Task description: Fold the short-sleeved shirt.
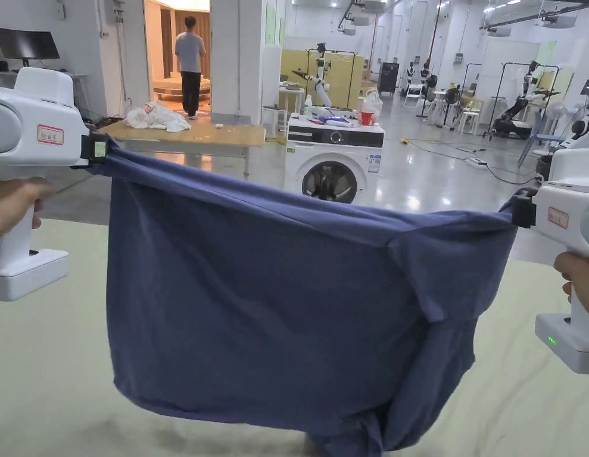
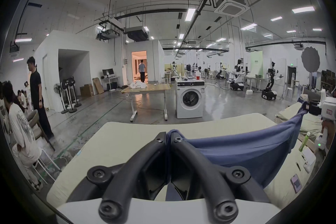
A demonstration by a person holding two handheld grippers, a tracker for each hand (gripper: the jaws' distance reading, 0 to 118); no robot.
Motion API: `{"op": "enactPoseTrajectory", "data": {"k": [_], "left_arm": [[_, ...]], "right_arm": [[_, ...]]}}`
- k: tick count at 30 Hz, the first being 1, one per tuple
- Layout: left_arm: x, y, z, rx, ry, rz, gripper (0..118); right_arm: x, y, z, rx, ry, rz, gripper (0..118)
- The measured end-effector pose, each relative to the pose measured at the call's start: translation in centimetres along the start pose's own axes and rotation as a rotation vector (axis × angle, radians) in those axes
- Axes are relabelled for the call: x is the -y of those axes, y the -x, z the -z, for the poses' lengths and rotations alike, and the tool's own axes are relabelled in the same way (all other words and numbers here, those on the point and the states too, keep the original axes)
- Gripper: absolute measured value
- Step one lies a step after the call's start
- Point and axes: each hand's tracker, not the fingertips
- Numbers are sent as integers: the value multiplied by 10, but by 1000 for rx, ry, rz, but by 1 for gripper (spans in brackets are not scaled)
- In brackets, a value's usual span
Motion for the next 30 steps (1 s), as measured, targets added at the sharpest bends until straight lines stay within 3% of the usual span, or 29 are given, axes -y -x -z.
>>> {"op": "enactPoseTrajectory", "data": {"k": [20,30], "left_arm": [[-91,21,51,-109,-102,63,0],[-59,17,63,-105,-68,98,0]], "right_arm": [[-132,6,51,89,-190,-89,6],[-94,9,64,91,-152,-109,6]]}}
